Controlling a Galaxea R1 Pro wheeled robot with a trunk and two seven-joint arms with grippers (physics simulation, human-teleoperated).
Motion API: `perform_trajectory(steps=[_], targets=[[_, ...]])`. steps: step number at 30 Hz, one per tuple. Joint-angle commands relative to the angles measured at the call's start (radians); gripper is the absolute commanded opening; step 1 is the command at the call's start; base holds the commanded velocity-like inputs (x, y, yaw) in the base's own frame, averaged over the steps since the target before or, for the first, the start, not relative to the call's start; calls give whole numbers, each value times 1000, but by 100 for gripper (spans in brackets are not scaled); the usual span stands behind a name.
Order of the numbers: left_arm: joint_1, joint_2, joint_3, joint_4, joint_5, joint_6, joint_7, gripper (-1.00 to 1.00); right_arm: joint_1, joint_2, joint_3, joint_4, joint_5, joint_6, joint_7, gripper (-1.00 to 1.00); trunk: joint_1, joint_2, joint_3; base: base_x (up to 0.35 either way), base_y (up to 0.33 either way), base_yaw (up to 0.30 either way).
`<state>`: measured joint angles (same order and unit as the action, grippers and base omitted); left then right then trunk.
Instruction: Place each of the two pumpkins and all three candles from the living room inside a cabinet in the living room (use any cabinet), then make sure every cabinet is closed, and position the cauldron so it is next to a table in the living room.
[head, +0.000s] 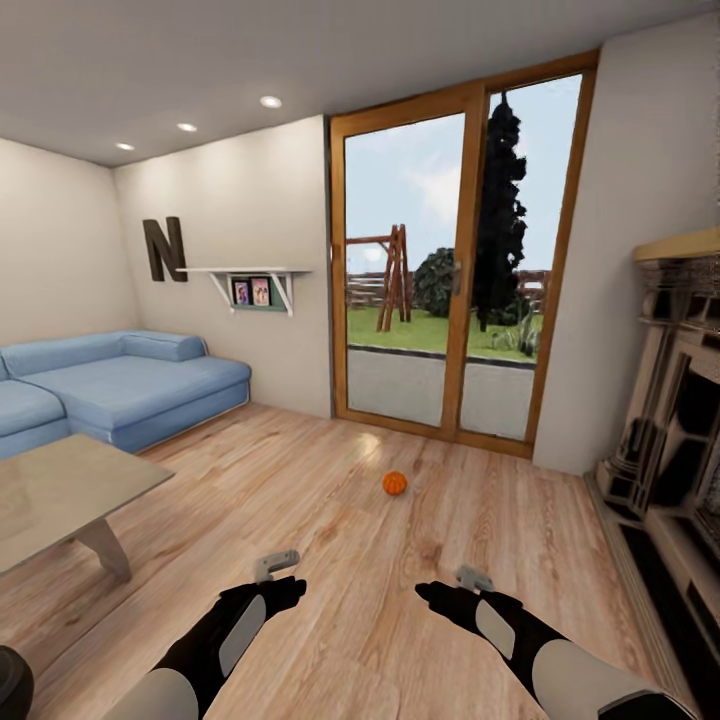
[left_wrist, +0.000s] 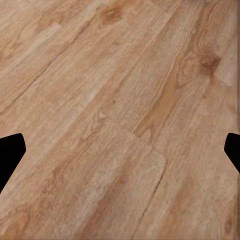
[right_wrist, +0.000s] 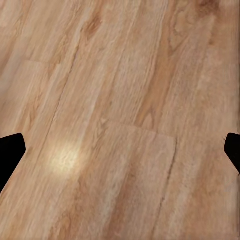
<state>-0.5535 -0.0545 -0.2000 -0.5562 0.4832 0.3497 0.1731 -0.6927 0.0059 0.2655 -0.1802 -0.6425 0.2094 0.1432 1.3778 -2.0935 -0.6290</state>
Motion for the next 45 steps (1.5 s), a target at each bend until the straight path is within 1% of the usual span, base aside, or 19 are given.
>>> perform_trajectory(steps=[1,18,21,26,29,33,36,38,39,40,41,43,45], targets=[[0,1,-6,-2,11,3,9,100,-1,0,3,0,-3,3,1,100,-4,7,1,0,0,-120],[0,3,-5,-2,11,5,9,100,-1,0,3,1,-3,1,0,100,-69,126,36,0,0,-120],[0,4,-3,-2,11,15,11,100,-1,0,3,1,-3,0,-2,100,-81,147,43,0,0,-120],[-2,12,1,-2,12,27,14,100,-1,0,4,1,-2,-2,-4,100,-100,182,53,0,0,-120],[-7,30,3,-2,14,37,16,100,-1,0,4,2,-2,-2,-4,100,-111,203,59,0,0,-120],[-26,60,4,0,35,116,19,100,-1,-1,5,4,0,-22,-4,100,-127,231,68,0,0,-120],[-34,71,5,1,50,148,22,100,-1,0,7,15,4,-62,-5,100,-138,252,74,0,0,-120],[-37,74,7,1,54,156,40,100,-1,0,8,18,5,-76,-5,100,-146,266,78,0,0,-120],[-37,75,14,1,56,158,57,100,-1,-1,8,19,6,-82,-5,100,-150,273,80,0,0,-120],[-39,74,39,1,61,159,83,100,-1,-1,9,21,7,-92,-5,100,-150,273,79,0,0,-119],[-39,74,49,1,62,160,91,100,-1,-1,10,22,7,-95,-5,100,-150,273,77,0,0,-119],[-40,75,90,0,67,161,106,100,-1,-1,11,30,8,-112,-5,100,-150,273,74,0,0,-117],[-40,75,103,0,69,161,110,100,-1,0,12,40,9,-118,-6,100,-150,273,71,0,0,-113]])
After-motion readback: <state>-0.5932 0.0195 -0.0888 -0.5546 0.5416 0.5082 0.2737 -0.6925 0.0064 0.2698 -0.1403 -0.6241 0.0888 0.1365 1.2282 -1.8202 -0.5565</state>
